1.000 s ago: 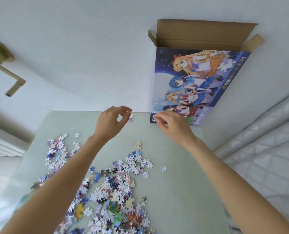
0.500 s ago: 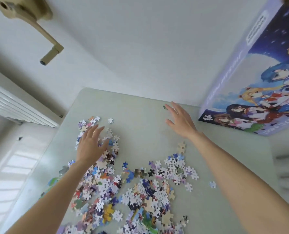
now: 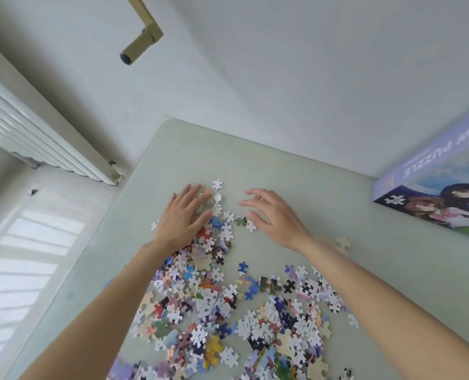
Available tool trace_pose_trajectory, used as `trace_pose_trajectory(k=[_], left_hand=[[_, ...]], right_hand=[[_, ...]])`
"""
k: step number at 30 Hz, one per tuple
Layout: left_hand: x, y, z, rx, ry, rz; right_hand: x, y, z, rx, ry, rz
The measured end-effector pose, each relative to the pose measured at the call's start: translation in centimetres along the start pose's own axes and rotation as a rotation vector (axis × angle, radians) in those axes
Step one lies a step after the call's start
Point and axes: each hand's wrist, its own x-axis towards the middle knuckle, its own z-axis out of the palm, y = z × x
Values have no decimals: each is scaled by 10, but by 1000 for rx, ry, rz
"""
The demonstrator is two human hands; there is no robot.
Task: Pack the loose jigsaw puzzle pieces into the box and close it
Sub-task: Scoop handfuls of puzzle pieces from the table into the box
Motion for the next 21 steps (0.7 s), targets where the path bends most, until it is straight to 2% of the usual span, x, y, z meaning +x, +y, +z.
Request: trace_pose_trajectory(k=[2, 3, 6, 9, 15, 21], left_hand=[[-3, 3, 0, -74, 7, 49], [-3, 1, -2, -98, 36, 40], [2, -8, -5, -57, 86, -68], [-6, -12, -1, 25, -7, -59], [-69, 13, 15, -41, -133, 84], [-148, 67, 29, -182, -309, 212]], right_hand=[[22, 1, 0, -59, 82, 88], [34, 1, 2, -89, 57, 137], [62, -5, 18, -145, -138, 134], [67, -25, 44, -220, -283, 29], [-7, -53, 65, -194, -238, 4], [-124, -81, 62, -81, -276, 112]])
